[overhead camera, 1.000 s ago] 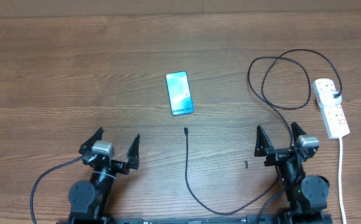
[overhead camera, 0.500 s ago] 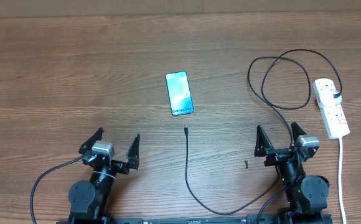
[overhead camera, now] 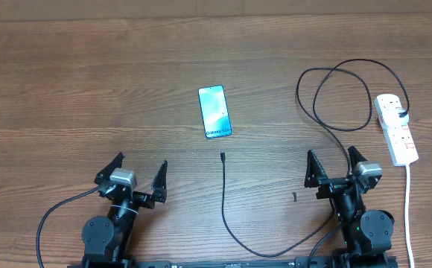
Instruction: Plug charger to phone and switch on socket
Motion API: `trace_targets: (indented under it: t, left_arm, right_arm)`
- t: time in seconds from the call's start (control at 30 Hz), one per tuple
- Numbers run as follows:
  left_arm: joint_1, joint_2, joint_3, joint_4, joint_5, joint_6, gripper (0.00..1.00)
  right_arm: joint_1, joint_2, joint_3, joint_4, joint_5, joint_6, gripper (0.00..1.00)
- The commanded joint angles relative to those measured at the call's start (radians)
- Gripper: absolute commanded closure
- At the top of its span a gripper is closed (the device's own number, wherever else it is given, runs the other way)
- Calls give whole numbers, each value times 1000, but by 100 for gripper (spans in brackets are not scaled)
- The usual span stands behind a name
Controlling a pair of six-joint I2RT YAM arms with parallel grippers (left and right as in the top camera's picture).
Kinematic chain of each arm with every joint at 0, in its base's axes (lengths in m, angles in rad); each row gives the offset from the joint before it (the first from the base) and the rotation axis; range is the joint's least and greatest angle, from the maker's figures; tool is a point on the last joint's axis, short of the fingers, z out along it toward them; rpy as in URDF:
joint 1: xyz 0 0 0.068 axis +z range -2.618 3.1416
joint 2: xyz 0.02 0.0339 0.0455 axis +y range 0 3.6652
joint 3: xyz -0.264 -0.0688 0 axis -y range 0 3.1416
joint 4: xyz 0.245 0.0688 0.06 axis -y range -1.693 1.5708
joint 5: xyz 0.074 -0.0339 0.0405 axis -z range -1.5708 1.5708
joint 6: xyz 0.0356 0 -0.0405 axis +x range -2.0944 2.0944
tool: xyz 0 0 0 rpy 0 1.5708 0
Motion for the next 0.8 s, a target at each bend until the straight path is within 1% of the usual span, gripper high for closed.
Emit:
trace_targets:
  t: [0.0,0.2,0.27,0.3,0.37,0.4,0.47,0.6,0.7,0.77]
  left_arm:
    - [0,-11,-3,-3,-10,27,0]
    - [0,-11,-3,2,-21,33,0]
    - [0,-11,-3,48,-57,37,0]
    - [0,-11,1,76,-34,34,0]
    - [0,-11,31,103,95,35,0]
    - [0,-11,49,97,133,35,0]
    - [0,-11,109,51,187,34,0]
    - [0,18,283,-90,188,42,0]
    - [0,85,446,-211,188,59,0]
    - [0,167,576,-293,189,63,0]
  right_arm:
    - [-2,-10,-10,6,-5,2,0]
    - [-2,-10,-10,16,0,3,0]
    - [-2,-10,-10,50,-27,3,0]
    - [-2,-10,-10,61,-57,3,0]
    - [-2,-10,-4,69,-105,3,0]
    - [-2,-10,2,64,-118,3,0]
    - [-2,-10,29,39,-134,3,0]
    - [-2,-10,122,-38,-134,-2,0]
    - [-2,3,233,-134,-136,-1,0]
    - [-2,35,316,-183,-136,-2,0]
